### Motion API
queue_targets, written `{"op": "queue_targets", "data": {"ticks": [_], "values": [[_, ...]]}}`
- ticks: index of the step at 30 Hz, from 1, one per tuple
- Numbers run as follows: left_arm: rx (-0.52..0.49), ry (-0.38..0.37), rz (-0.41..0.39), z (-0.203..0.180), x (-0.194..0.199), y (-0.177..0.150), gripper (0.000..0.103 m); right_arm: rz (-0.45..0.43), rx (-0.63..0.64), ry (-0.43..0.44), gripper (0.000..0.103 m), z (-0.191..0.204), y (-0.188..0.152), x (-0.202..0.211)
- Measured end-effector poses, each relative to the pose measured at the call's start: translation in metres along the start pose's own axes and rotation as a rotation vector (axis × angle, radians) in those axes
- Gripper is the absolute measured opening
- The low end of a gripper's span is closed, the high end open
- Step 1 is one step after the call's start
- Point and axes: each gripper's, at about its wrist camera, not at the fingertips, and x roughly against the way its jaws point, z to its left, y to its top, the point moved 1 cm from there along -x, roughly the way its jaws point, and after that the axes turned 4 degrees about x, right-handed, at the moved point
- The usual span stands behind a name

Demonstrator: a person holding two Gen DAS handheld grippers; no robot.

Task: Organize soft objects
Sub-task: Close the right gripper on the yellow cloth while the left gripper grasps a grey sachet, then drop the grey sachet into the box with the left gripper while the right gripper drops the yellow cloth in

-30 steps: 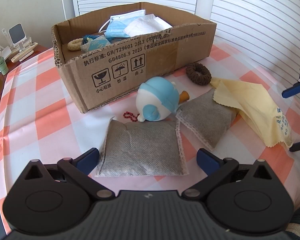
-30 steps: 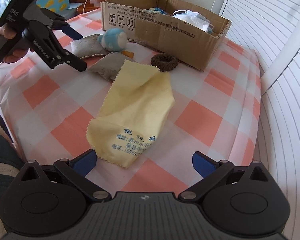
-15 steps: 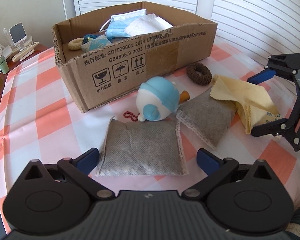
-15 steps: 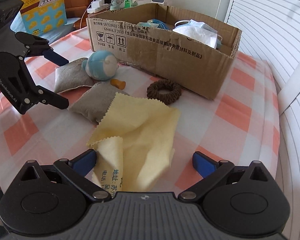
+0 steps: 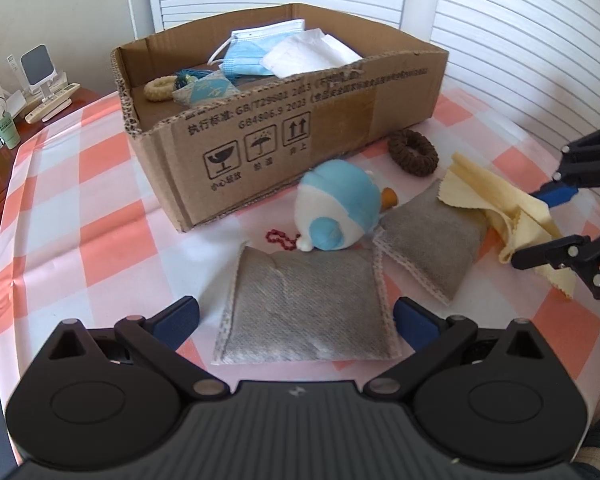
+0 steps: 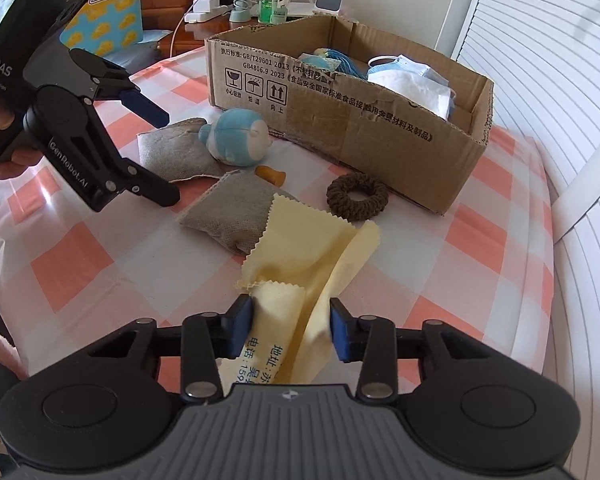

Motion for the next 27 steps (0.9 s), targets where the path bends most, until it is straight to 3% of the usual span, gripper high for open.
{"op": "queue_targets", "data": {"ticks": [6, 12, 18, 27], "values": [[-0.006, -0.003, 0.017, 0.000, -0.002, 0.005, 0.097, -0.001, -0.005, -0.009, 0.037, 0.003, 0.001, 0.001], [0.019, 0.014, 0.012, -0.004, 0.002, 0.009, 0.069, -0.003, -0.038, -0.029, 0.029, 0.001, 0.000, 0.000], [0.013, 0.029, 0.009, -0.005, 0.011, 0.010, 0.051, -0.009, -0.072, -0.053, 0.019, 0.001, -0.003, 0.007], [0.010, 0.032, 0.006, -0.006, 0.035, 0.005, 0.044, -0.053, -0.088, -0.076, 0.016, 0.003, -0.003, 0.033]]}}
